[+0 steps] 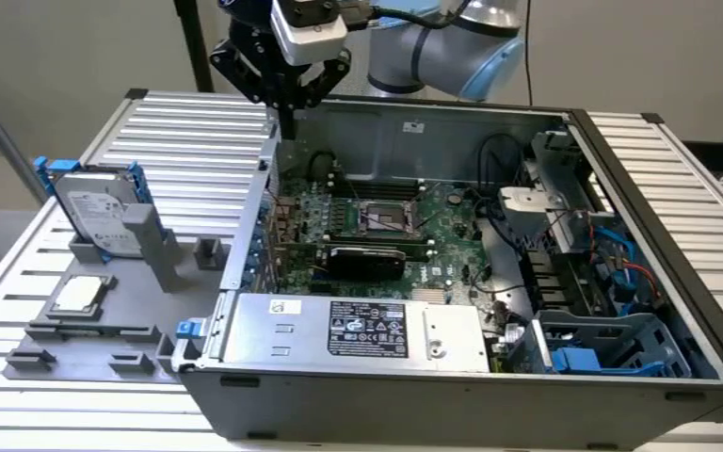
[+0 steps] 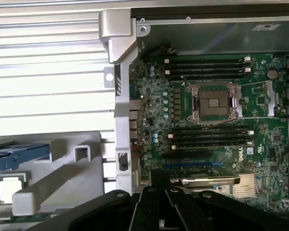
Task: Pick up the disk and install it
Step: 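Reach for the disk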
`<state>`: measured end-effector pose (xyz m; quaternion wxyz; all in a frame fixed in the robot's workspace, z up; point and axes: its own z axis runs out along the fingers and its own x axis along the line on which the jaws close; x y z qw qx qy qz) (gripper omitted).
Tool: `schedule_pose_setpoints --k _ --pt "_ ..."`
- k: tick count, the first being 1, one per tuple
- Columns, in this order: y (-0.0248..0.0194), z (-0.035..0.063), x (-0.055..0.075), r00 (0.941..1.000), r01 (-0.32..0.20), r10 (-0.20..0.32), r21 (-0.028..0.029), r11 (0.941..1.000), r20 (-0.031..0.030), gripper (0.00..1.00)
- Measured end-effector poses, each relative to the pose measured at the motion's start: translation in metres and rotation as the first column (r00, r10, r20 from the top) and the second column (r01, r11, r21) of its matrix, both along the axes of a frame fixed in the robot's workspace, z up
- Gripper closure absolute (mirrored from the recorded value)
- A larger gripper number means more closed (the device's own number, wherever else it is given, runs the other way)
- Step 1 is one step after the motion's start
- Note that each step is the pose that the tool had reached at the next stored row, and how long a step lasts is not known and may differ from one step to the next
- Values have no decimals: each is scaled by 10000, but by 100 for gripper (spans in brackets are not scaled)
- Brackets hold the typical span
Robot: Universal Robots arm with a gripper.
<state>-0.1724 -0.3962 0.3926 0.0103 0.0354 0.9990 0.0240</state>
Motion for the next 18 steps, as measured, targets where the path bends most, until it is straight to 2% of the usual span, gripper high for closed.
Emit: schedule_pose_setpoints --k 18 --pt "119 -2 -820 10000 0 0 0 10000 1 100"
